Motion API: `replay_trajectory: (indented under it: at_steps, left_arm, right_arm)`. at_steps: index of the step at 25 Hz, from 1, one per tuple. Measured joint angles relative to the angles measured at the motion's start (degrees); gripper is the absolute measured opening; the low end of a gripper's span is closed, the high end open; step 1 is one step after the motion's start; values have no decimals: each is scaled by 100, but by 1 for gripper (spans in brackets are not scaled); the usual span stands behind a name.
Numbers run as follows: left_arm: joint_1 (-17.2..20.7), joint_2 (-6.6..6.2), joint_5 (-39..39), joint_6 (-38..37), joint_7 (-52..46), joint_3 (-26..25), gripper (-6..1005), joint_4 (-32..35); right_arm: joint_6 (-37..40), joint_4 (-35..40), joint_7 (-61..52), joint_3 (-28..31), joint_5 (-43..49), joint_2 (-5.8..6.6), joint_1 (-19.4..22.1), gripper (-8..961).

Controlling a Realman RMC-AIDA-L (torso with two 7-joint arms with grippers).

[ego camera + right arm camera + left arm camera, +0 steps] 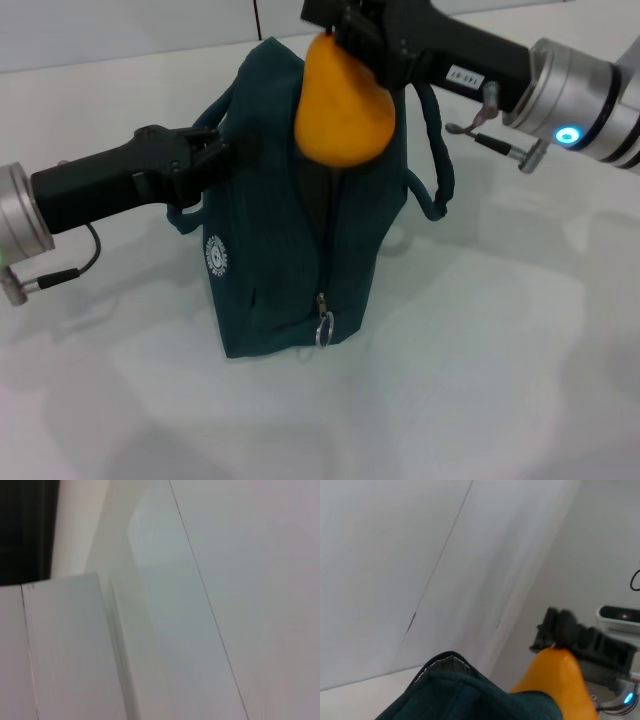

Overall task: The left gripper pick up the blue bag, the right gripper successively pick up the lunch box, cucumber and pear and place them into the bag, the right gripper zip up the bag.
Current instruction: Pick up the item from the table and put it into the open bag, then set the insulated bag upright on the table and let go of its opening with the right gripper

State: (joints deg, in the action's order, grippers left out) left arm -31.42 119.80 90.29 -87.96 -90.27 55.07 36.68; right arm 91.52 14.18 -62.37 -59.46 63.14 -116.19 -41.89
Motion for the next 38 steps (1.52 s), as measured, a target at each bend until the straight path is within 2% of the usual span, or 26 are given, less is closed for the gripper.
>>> replay_trajectory:
  at_steps: [15,27,35,38]
  left_arm:
    - [-123,-8,-21,9,11,31,71,-53]
    - [-155,-1,-34,83,6,38,71,-65]
    - [-141,-8,-45,392,5,38,72,-64]
    - [-89,-15,-45,603,-14,25,72,-93]
  right_arm:
    - [-635,-28,171,-1005,-30,1,134,85]
    - [-449,219,198,-1200,-188,0,273,95]
    - [-425,475,195,-1143,-280,5,370,235]
    - [-304,927,207,-1142,-385,61,637,287]
